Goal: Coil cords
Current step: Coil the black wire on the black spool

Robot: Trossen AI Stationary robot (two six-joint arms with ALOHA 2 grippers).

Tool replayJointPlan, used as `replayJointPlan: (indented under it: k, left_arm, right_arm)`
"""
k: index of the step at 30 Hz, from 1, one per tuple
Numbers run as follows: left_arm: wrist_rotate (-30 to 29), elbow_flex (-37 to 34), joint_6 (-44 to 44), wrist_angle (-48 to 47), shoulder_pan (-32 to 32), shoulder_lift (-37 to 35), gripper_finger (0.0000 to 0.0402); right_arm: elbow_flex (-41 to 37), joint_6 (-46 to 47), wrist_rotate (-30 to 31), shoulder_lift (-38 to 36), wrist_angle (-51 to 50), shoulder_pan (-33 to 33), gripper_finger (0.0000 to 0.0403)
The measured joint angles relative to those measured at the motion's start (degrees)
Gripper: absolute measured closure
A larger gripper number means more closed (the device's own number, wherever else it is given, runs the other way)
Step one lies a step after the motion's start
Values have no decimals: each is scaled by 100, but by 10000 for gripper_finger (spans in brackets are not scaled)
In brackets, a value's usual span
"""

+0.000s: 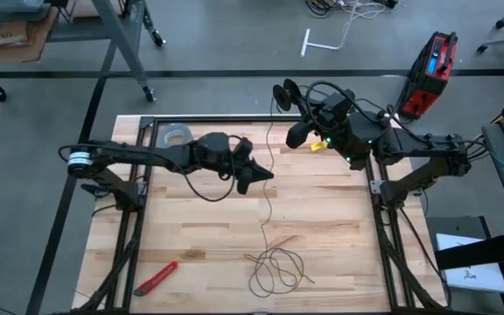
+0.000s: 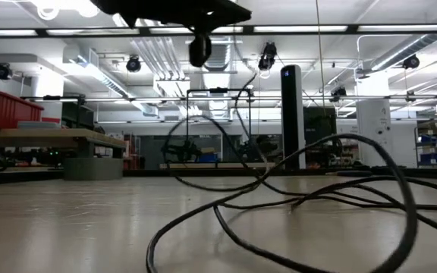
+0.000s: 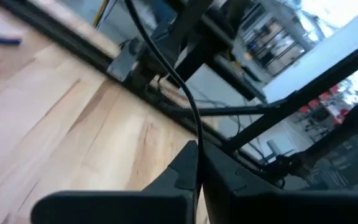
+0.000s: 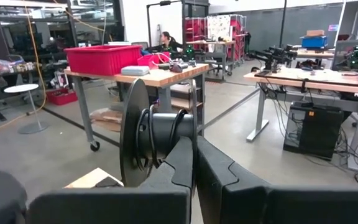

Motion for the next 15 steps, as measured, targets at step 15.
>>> replayJointPlan:
  k: [15]
  left_arm:
    - [527, 2484, 946, -2933, 265, 551, 401]
  right_arm:
    - [-7, 262, -201, 302, -89, -11, 403]
